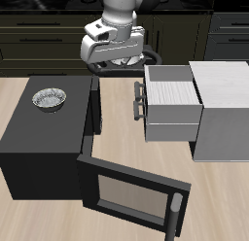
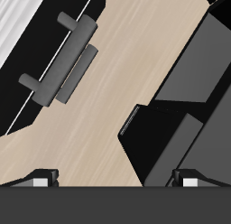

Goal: Close the top drawer of the white cabinet and place the bowl in the middle drawer

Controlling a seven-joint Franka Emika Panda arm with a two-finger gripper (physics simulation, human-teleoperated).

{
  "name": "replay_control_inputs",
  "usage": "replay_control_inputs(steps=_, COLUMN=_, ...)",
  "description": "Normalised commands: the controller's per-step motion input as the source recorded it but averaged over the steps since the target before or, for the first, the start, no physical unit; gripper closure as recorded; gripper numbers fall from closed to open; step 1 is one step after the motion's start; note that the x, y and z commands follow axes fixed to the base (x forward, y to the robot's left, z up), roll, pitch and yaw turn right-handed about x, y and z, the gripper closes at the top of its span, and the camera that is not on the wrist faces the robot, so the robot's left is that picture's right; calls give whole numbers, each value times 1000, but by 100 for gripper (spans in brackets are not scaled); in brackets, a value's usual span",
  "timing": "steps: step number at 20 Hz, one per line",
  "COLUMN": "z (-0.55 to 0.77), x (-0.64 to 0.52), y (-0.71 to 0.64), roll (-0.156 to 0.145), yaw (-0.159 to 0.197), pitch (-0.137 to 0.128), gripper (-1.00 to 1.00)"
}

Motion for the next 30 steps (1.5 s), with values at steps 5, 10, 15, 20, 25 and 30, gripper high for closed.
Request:
replay_control_inputs(steps=5, z=-235, x=254, y=-55, roll=-30, yaw=189, pitch=33, gripper=-100)
replay_control_inputs(steps=10, z=-74, x=117, y=-88, roll=-28, yaw=132, pitch=13, gripper=-100)
replay_control_inputs(steps=15, z=-93, x=83, y=-28, roll=6, yaw=102, pitch=43, gripper=-100)
replay_control_inputs(steps=20, z=10, x=72, y=0, roll=-16, yaw=73, pitch=-16, gripper=-100)
replay_control_inputs(steps=25, z=-139, x=184, y=-11, roll=-23, yaw=188, pitch=-33, gripper=-100)
replay_control_inputs(steps=30, z=-30, x=104, y=-57, roll=-15, yaw=83, pitch=-12, gripper=-100)
